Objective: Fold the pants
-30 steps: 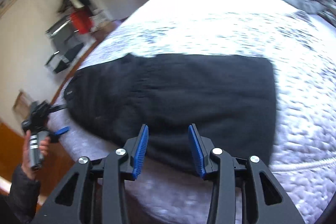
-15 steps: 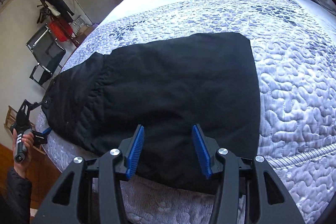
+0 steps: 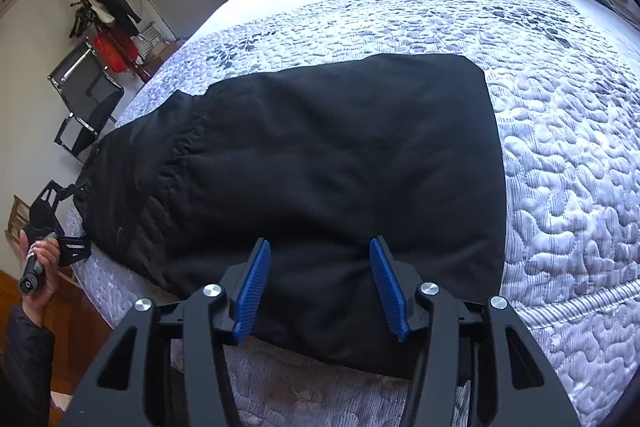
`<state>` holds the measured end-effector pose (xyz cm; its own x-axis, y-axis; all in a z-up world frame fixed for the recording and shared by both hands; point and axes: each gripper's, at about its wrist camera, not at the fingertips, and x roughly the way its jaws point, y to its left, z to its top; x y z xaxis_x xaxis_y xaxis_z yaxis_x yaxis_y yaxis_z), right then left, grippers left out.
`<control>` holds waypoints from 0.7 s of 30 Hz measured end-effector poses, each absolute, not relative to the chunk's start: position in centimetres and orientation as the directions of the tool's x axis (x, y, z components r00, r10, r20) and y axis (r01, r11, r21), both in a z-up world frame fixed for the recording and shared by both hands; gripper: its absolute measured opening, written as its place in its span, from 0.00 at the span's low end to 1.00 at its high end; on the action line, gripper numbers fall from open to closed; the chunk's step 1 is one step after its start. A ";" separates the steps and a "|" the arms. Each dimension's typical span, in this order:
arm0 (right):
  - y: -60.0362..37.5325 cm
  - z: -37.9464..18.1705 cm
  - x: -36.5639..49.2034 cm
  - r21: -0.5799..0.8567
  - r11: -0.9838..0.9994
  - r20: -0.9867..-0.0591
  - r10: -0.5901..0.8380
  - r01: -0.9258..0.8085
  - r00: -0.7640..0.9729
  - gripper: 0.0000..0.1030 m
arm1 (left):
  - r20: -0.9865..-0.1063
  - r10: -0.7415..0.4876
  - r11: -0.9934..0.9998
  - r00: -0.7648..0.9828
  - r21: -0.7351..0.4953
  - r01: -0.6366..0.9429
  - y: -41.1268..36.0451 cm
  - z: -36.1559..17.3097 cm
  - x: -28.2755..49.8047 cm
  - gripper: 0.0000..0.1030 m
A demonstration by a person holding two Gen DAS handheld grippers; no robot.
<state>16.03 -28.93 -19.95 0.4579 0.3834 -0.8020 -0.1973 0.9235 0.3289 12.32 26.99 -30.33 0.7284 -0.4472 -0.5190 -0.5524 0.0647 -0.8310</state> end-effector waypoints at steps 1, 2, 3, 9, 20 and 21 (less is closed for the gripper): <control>-28.9 -20.0 16.0 0.325 0.925 -0.803 0.381 -0.199 0.458 0.53 | -0.521 -0.460 0.058 0.719 -0.826 -0.561 27.2 -30.5 12.7 0.71; -28.8 -20.0 16.0 0.320 0.926 -0.805 0.378 -0.202 0.458 0.53 | -0.521 -0.471 0.045 0.712 -0.820 -0.571 27.4 -30.7 13.0 0.71; -28.7 -20.0 16.0 0.317 0.926 -0.806 0.376 -0.204 0.457 0.53 | -0.522 -0.482 0.033 0.704 -0.814 -0.581 27.6 -30.8 13.3 0.70; -28.4 -20.1 16.0 0.308 0.927 -0.807 0.373 -0.211 0.458 0.57 | -0.528 -0.502 -0.032 0.685 -0.780 -0.625 29.0 -32.1 12.9 0.34; -28.5 -20.3 15.9 0.302 0.926 -0.809 0.375 -0.227 0.452 0.59 | -0.477 -0.461 0.093 0.748 -0.864 -0.494 27.8 -28.4 14.6 0.09; -28.5 -20.3 15.9 0.303 0.925 -0.809 0.376 -0.228 0.452 0.59 | -0.475 -0.457 0.117 0.752 -0.870 -0.479 27.5 -27.8 14.7 0.09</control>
<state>15.88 -28.50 -20.30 0.4522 0.3762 -0.8087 -0.2280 0.9253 0.3029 14.67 27.53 -27.79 0.7519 -0.4572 -0.4750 -0.4788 0.1167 -0.8702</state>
